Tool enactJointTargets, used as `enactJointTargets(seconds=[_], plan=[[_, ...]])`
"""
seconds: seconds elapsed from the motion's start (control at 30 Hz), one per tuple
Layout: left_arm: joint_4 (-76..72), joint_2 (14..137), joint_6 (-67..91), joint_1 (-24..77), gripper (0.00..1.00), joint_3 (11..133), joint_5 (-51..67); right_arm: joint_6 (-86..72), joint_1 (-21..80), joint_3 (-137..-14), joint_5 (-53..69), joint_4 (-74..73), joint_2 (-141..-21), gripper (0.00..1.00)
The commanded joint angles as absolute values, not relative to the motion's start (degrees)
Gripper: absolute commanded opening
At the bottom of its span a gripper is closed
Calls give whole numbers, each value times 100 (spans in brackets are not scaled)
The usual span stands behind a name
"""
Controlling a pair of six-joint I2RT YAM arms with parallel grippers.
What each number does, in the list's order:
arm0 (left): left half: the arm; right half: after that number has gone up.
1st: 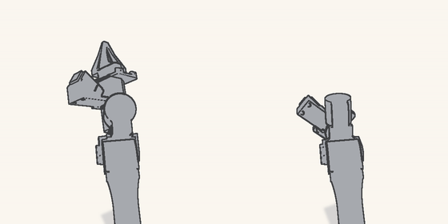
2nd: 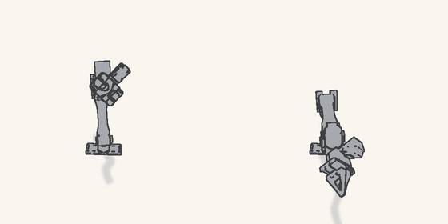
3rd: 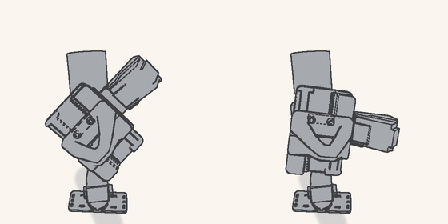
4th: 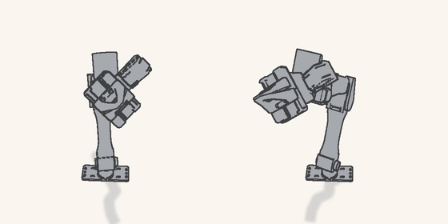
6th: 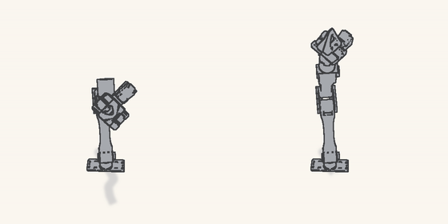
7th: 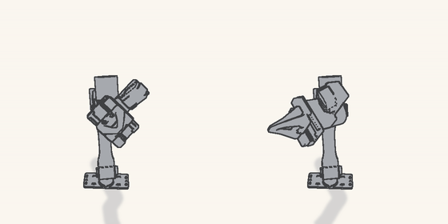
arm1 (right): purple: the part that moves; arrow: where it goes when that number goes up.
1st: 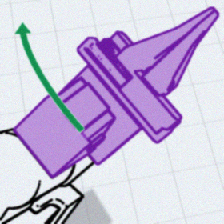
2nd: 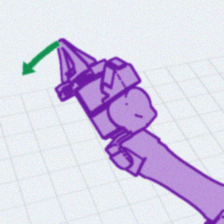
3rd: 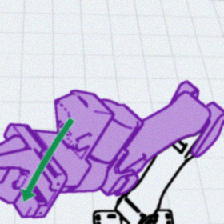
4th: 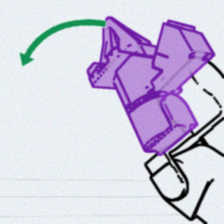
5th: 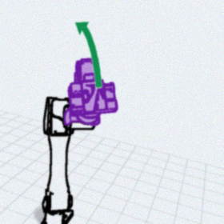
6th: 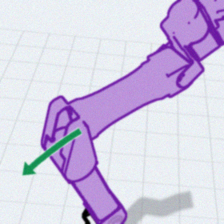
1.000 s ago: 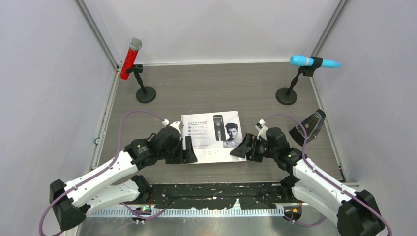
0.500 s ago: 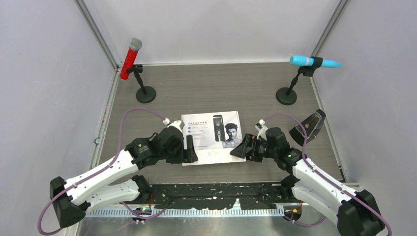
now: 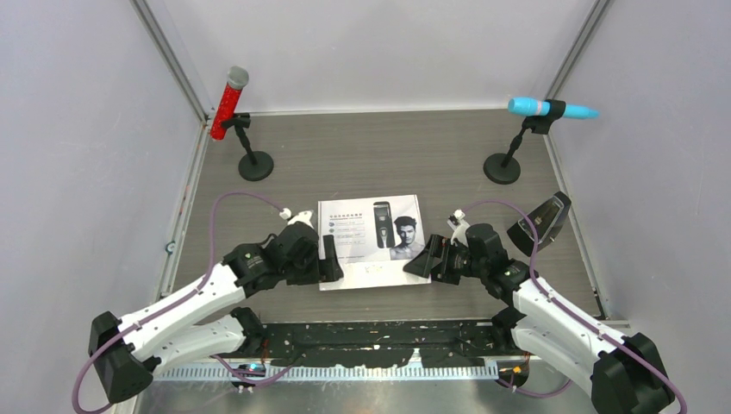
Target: Sort the hair-cutting tools
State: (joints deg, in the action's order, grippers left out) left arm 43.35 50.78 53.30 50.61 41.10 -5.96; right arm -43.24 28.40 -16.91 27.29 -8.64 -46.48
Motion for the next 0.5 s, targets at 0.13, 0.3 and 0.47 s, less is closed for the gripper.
enactJointTargets(seconds=[0.13, 0.3, 0.47], plan=[[3753, 5414, 5382, 4975, 79, 4049, -40, -4256, 2857, -1776, 2807, -572, -4522, 87], [3754, 5414, 5427, 4978, 77, 4176, 371, -4252, 2856, -1759, 2812, -538, -4552, 87], [3771, 5176, 5522, 4983, 76, 4226, 415, -4268, 2856, -1751, 2817, -508, -4560, 87]])
